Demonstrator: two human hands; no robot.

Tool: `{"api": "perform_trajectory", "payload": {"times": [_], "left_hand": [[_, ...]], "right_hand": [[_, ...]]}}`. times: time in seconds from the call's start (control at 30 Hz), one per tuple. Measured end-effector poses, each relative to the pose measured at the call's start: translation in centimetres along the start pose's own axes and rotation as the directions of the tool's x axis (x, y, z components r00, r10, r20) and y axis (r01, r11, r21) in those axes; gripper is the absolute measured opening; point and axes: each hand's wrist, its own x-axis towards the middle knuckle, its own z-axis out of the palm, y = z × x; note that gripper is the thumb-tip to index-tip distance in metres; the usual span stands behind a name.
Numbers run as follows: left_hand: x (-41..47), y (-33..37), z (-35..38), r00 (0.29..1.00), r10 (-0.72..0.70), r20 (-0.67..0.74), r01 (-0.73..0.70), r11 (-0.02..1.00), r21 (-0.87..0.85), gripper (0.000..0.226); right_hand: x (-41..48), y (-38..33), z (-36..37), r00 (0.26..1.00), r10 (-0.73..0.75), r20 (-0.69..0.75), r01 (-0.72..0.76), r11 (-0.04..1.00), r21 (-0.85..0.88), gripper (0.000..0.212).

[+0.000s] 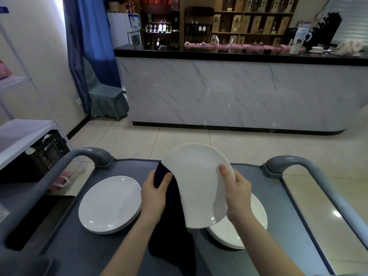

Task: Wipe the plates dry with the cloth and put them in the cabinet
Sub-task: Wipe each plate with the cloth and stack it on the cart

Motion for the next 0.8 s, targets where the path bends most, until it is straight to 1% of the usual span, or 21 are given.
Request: {"api": "perform_trajectory", "payload": {"times": [0.03, 0.07, 0.1, 0.17, 0.23, 0.27, 0.33, 0.4, 0.43, 0.53, 0.57, 0.63, 0.67, 0.73, 0.8], "left_hand": [[-0.4, -0.3, 0.2, 0.999, -0.030, -0.035, 0.029, 0.999, -0.046, 0.002], [-0.8, -0.6, 0.3, 0.997, -0.051, -0.057, 0.046, 0.996, -0.078, 0.003], [-0.9, -0.7, 0.2, 0.996, -0.061, -0.062, 0.055, 0.994, -0.096, 0.003], [-0.7, -0.6, -0.2, 0.997, -0.062, -0.046, 0.057, 0.993, -0.105, 0.005], [-0.2, -0.3, -0.9, 1.000, -0.019, -0.011, 0.018, 0.997, -0.076, 0.008], [0.1, 0.1, -1.2, 0.999, 0.024, 0.034, -0.022, 0.999, -0.039, 0.010], [0.5, 0.9, -1.4, 0.979, 0.097, 0.180, -0.108, 0.993, 0.055, 0.014], [0.8, 1.3, -1.1, 0.951, 0.107, 0.289, -0.152, 0.979, 0.138, 0.019], [0.9, 1.3, -1.0, 0.948, 0.094, 0.304, -0.149, 0.975, 0.163, 0.021], [0.9, 1.2, -0.8, 0.962, 0.069, 0.265, -0.113, 0.982, 0.153, 0.015], [0.8, 1.1, -0.7, 0.971, 0.071, 0.229, -0.103, 0.986, 0.131, 0.013], [0.5, 0.7, -0.5, 0.991, 0.063, 0.119, -0.072, 0.995, 0.073, 0.009], [0.1, 0.5, -0.2, 0.997, 0.051, 0.053, -0.053, 0.998, 0.036, 0.009], [-0.6, 0.2, 0.5, 0.998, 0.024, -0.058, -0.026, 0.999, -0.038, 0.013], [-0.9, 0.2, 0.8, 0.994, 0.012, -0.107, -0.019, 0.998, -0.066, 0.019]], "right_hand": [[-0.6, 0.5, 0.3, 0.997, 0.056, -0.049, -0.052, 0.996, 0.073, 0.031], [-1.1, 0.9, 0.4, 0.993, 0.100, -0.061, -0.092, 0.989, 0.117, 0.029], [-1.3, 1.2, 0.3, 0.992, 0.119, -0.043, -0.113, 0.986, 0.123, 0.027], [-1.3, 1.3, -0.5, 0.995, 0.082, 0.061, -0.084, 0.996, 0.034, 0.024], [-0.5, 0.6, -1.8, 0.975, -0.015, 0.220, 0.039, 0.994, -0.105, 0.020], [0.1, -0.2, -2.2, 0.951, -0.045, 0.305, 0.099, 0.981, -0.165, 0.013], [1.3, -1.6, -2.5, 0.892, -0.031, 0.451, 0.178, 0.941, -0.288, 0.010], [1.9, -2.4, -2.1, 0.864, 0.038, 0.502, 0.182, 0.906, -0.382, 0.007], [2.0, -2.4, -1.9, 0.864, 0.052, 0.501, 0.175, 0.901, -0.396, 0.010], [1.8, -2.0, -1.8, 0.901, 0.013, 0.433, 0.145, 0.933, -0.330, 0.018], [1.6, -1.8, -1.8, 0.922, -0.010, 0.388, 0.125, 0.954, -0.273, 0.018], [1.0, -1.1, -1.4, 0.971, -0.031, 0.238, 0.065, 0.989, -0.136, 0.021], [0.6, -0.7, -1.0, 0.989, -0.020, 0.145, 0.030, 0.997, -0.068, 0.023], [-0.3, 0.2, -0.1, 0.999, 0.044, -0.003, -0.044, 0.996, 0.079, 0.022], [-1.0, 0.8, 0.5, 0.993, 0.098, -0.060, -0.084, 0.977, 0.195, 0.019]]}}
